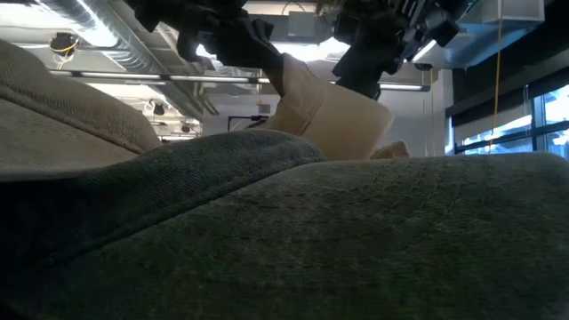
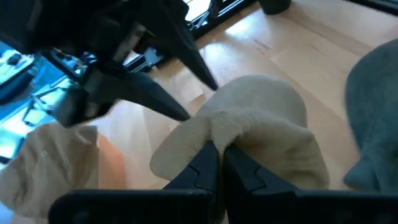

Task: Pick & Place hat
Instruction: Put the top brown cap into the orange bin

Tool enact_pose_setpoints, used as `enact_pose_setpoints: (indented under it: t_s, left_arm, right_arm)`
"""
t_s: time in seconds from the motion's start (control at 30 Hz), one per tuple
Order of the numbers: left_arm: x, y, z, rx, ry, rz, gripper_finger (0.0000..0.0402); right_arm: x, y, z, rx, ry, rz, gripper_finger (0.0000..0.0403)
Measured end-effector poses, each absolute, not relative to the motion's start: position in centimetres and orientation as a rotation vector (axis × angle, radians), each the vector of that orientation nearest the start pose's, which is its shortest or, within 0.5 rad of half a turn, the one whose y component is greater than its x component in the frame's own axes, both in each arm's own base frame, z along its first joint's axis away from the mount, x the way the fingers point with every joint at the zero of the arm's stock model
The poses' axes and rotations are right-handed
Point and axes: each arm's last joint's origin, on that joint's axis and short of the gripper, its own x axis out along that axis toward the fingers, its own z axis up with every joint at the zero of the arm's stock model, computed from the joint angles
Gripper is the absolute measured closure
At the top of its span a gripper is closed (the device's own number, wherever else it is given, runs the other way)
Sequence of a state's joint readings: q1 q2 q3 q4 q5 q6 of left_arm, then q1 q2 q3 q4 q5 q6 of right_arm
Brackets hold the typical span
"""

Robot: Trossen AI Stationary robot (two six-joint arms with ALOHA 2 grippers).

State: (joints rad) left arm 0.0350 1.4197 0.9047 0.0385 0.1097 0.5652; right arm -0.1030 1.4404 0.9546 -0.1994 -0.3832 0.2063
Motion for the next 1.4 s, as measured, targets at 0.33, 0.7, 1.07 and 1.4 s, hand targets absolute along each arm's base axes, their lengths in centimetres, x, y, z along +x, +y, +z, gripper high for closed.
enact_pose_setpoints:
  t_s: [0.33,0.7,1.07,1.4]
  left_arm:
    - [31.1,0.5,25.5,0.568,0.435,-0.088,0.0396]
    - [31.1,0.4,25.7,0.564,0.418,-0.079,0.0373]
    - [30.4,0.3,27.0,0.559,0.376,-0.068,0.0342]
    - [29.4,0.7,27.0,0.518,0.477,0.05,0.0255]
  right_arm:
    - [31.0,-1.9,23.0,0.424,0.744,0.263,0.0297]
    - [30.9,-1.9,23.1,0.403,0.742,0.257,0.0381]
    - [30.0,-1.8,24.3,0.36,0.719,0.268,0.0385]
    - [29.4,-1.8,24.4,0.32,0.75,0.27,0.0385]
